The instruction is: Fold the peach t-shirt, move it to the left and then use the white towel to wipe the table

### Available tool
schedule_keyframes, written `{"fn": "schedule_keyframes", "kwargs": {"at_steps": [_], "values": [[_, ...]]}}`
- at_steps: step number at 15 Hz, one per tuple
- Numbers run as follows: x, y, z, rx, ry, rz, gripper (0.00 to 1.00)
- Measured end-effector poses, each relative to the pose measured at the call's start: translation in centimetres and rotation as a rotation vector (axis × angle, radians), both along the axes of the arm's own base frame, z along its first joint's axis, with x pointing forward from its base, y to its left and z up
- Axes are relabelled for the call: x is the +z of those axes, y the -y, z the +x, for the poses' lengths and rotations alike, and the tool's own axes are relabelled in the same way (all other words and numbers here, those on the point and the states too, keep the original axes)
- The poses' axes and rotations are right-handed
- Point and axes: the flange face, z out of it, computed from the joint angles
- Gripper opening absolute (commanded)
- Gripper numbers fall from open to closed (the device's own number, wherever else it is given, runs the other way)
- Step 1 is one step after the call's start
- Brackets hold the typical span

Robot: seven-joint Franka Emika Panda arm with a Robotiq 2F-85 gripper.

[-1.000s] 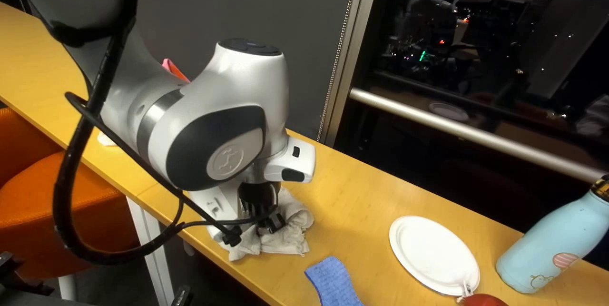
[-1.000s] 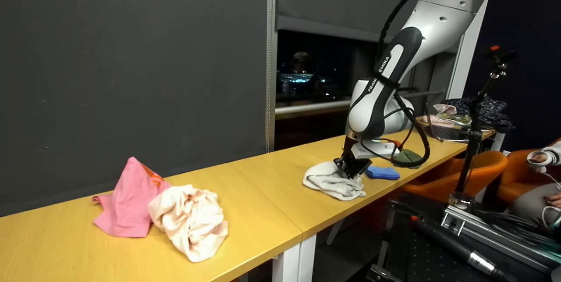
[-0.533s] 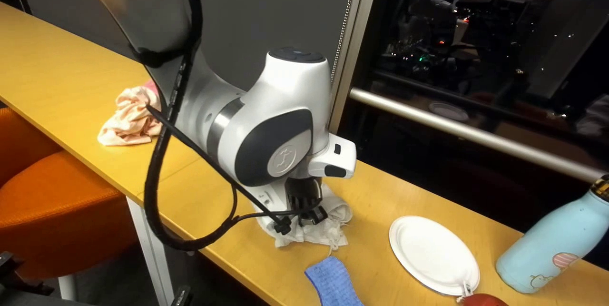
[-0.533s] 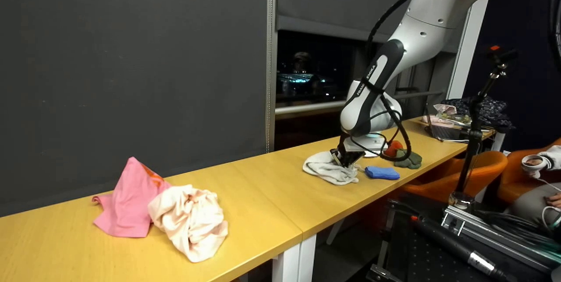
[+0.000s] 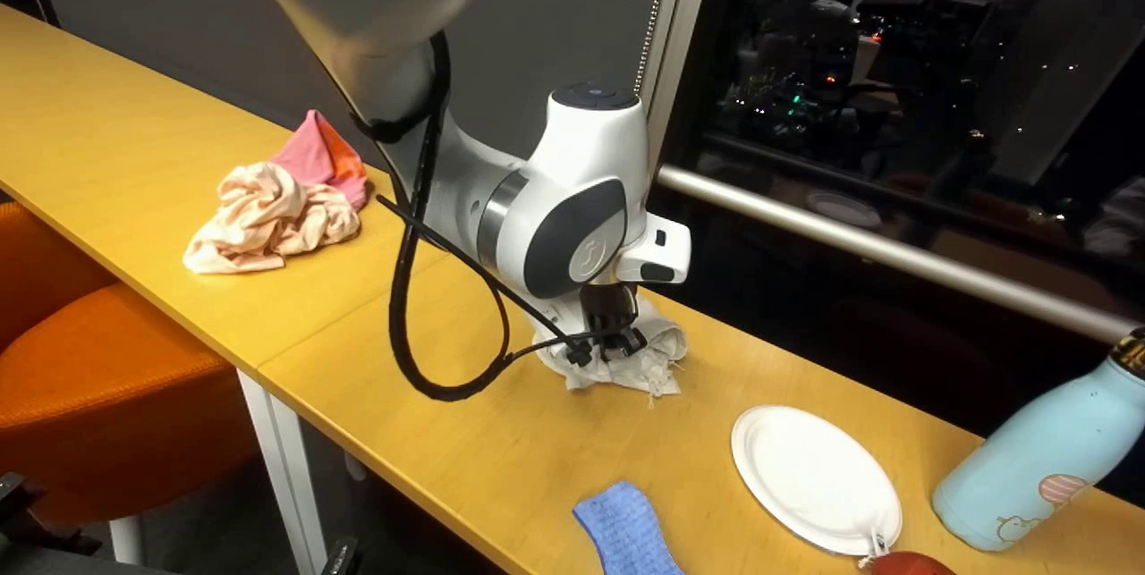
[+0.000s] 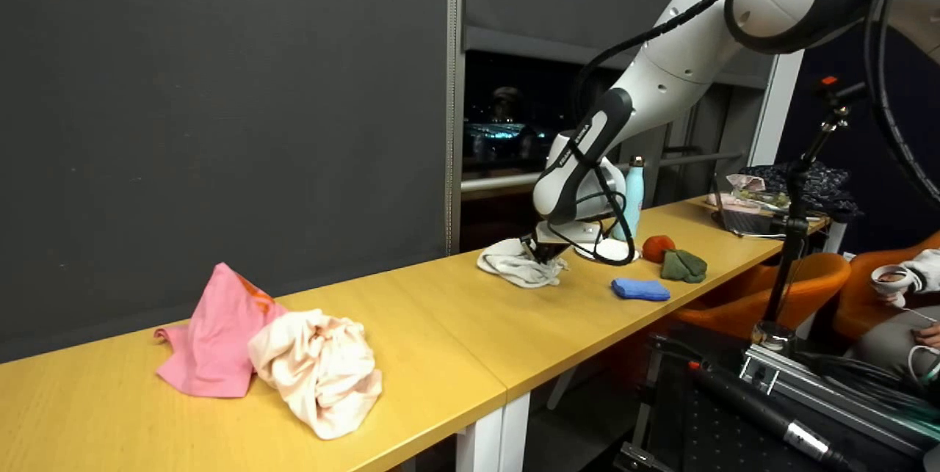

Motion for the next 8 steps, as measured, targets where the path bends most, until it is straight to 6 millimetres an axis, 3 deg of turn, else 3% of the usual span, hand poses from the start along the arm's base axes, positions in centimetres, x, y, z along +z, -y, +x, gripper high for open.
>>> {"fn": "schedule_keyframes", "kwargs": {"at_steps": [5, 8], "values": [[0.0, -0.8, 6.0, 0.041, 0.037, 0.003, 0.03], [0.1, -3.3, 9.8, 0.088, 0.047, 0.037, 0.03]]}}
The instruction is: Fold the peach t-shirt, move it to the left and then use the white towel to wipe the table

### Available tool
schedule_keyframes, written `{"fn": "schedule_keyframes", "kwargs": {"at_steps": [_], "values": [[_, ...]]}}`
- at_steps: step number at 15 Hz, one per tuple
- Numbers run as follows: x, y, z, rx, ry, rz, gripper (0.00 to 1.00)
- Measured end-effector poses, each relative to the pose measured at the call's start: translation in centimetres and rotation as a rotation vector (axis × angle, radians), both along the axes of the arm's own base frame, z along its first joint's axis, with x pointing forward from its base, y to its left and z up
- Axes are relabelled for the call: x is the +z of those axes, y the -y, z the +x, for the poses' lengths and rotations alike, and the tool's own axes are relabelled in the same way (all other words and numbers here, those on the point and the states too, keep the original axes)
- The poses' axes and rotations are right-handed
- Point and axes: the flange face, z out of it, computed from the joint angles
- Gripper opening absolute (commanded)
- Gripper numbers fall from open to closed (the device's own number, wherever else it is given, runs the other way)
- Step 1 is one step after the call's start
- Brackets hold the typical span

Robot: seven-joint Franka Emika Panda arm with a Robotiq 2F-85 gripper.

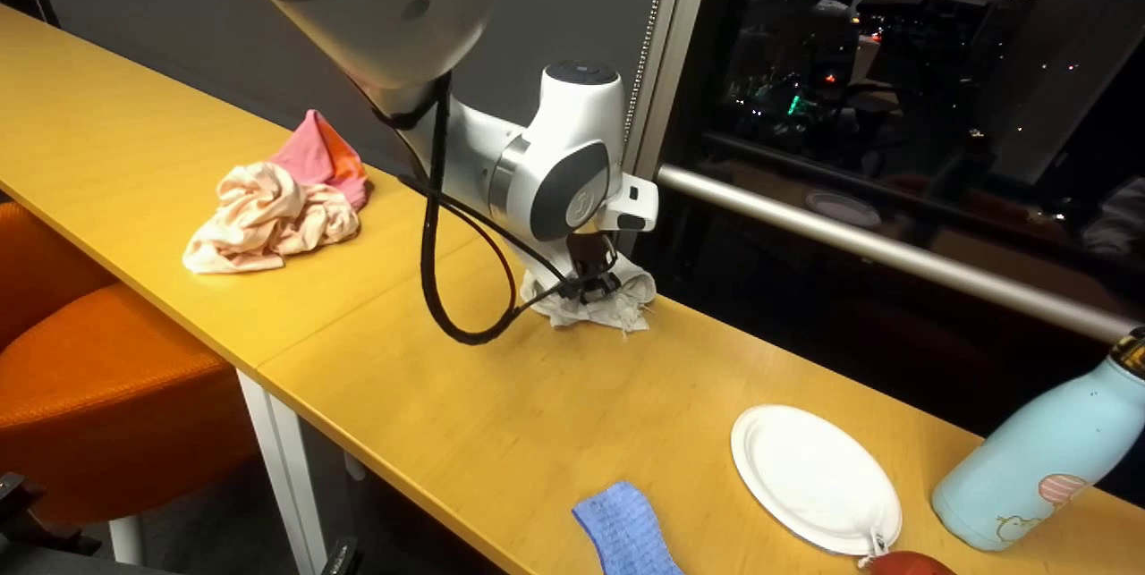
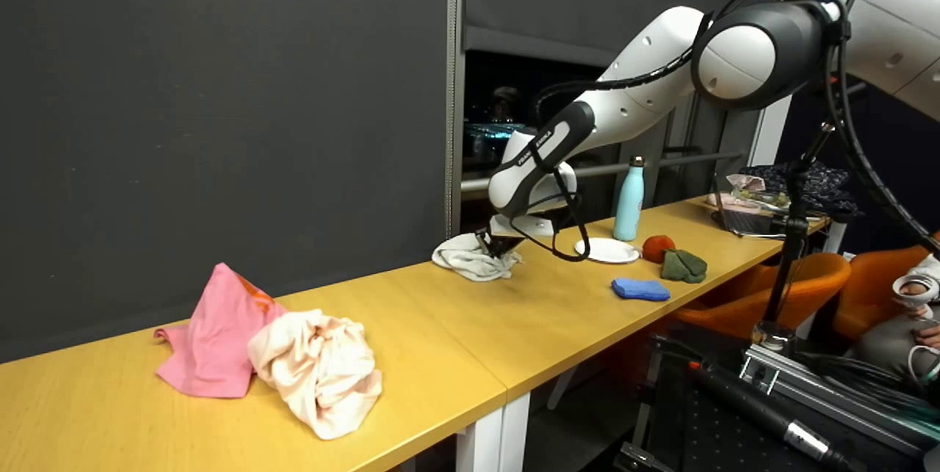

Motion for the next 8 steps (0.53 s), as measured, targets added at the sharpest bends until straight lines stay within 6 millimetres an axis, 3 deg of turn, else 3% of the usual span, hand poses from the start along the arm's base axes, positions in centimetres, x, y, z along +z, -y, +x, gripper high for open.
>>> {"fn": "schedule_keyframes", "kwargs": {"at_steps": [4, 8], "values": [[0.2, -6.4, 4.5, 0.090, 0.012, 0.071, 0.03], [0.3, -12.3, 6.9, 0.179, 0.012, 0.118, 0.03]]}}
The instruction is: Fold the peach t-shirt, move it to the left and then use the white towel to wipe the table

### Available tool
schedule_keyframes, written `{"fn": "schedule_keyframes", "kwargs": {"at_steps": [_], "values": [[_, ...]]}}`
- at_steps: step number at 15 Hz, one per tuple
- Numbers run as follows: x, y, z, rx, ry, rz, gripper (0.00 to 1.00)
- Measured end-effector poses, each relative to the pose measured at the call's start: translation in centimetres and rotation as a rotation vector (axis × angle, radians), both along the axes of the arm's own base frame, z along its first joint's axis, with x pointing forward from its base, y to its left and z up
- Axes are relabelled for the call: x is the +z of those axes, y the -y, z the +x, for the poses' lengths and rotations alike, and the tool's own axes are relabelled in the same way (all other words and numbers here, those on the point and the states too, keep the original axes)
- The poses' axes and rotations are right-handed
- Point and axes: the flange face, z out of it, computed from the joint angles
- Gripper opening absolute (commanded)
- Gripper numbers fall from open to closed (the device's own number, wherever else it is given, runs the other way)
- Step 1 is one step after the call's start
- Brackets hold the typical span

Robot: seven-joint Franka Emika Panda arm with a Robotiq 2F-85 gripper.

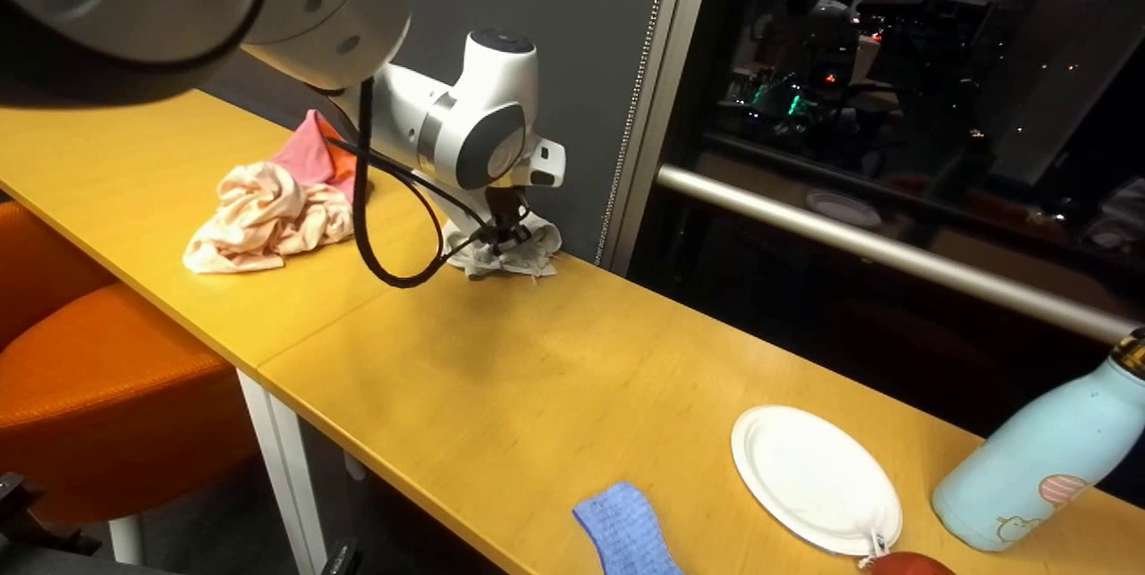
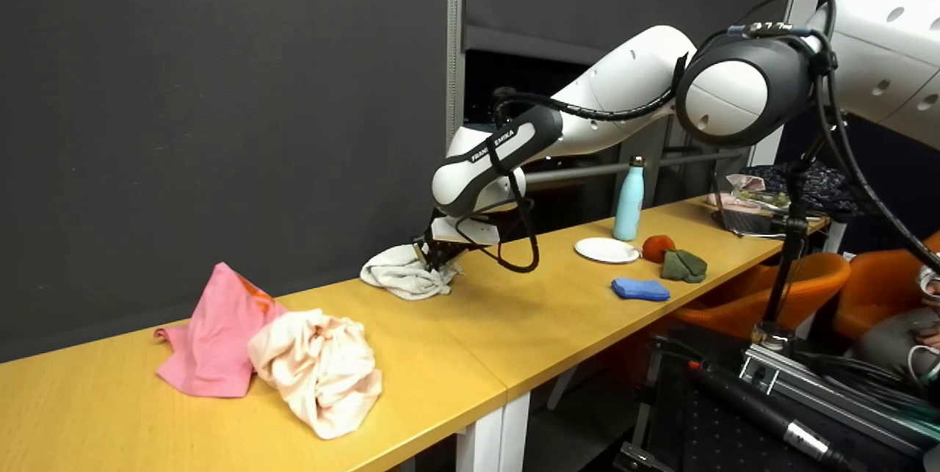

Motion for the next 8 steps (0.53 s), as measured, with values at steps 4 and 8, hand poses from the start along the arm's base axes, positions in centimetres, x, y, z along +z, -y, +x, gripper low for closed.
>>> {"fn": "schedule_keyframes", "kwargs": {"at_steps": [4, 8], "values": [[0.9, -4.5, 1.1, 0.115, 0.001, 0.036, 0.03], [2.1, -9.1, 1.3, 0.245, 0.016, 0.066, 0.03]]}}
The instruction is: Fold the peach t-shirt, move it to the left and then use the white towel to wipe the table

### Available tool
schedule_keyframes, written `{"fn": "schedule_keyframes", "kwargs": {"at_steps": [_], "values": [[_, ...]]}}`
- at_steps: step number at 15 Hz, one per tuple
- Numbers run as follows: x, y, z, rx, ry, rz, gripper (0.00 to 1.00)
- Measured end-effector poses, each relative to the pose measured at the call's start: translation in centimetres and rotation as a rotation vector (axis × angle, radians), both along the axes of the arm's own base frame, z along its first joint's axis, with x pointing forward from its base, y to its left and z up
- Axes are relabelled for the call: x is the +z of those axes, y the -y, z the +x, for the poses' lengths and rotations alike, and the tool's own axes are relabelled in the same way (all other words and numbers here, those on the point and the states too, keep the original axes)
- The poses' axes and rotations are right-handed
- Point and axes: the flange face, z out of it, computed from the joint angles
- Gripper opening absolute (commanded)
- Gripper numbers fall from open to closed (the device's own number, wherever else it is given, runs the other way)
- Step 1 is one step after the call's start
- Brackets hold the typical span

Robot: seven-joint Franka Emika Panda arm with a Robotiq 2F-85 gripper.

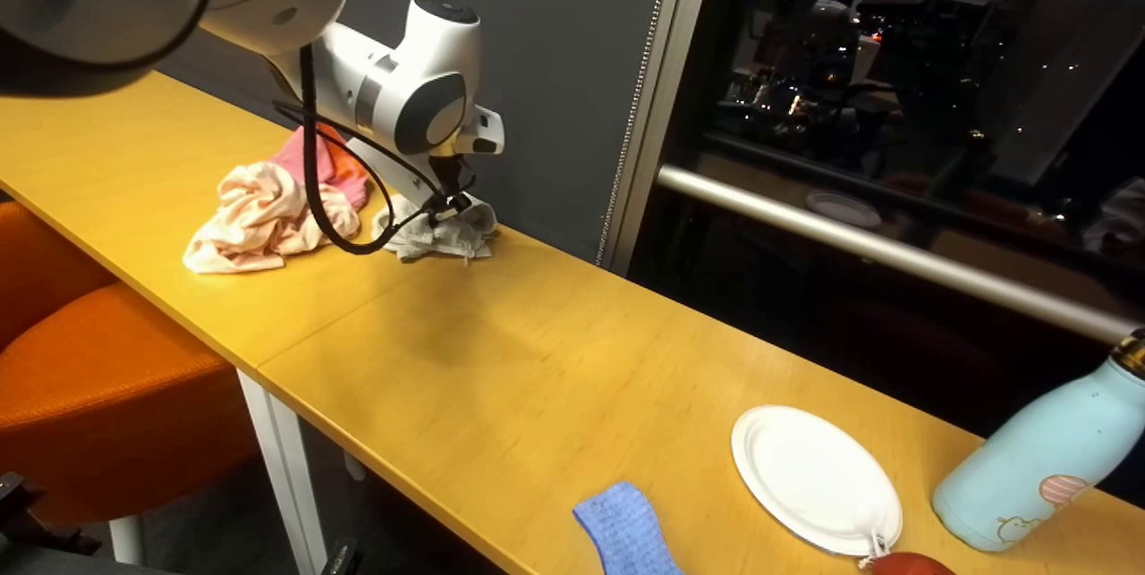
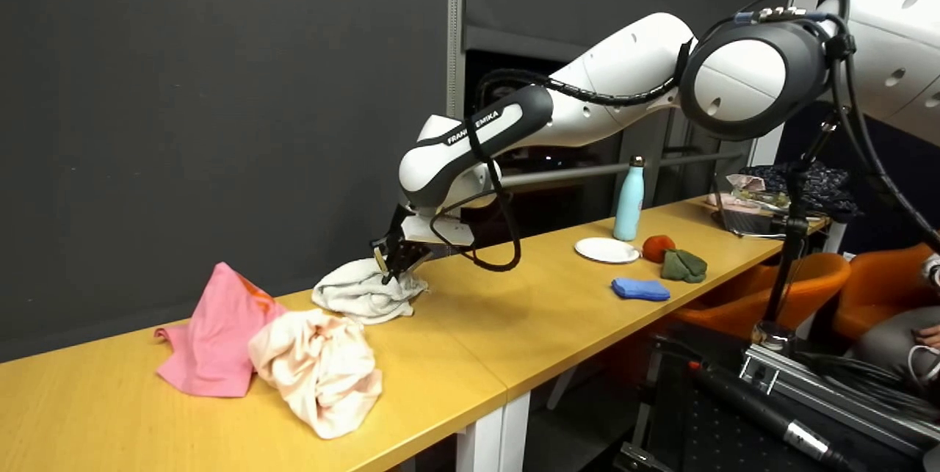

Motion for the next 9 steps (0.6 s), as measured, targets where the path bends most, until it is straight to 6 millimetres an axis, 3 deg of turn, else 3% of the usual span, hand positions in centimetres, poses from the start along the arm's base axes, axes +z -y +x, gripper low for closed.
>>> {"fn": "schedule_keyframes", "kwargs": {"at_steps": [2, 4, 9], "values": [[-0.6, -0.9, -0.8, 0.034, -0.032, 0.005, 0.03], [-2.1, -0.3, -2.2, 0.045, -0.083, 0.004, 0.03], [-1.9, 4.4, -5.9, 0.016, -0.157, -0.003, 0.03]]}}
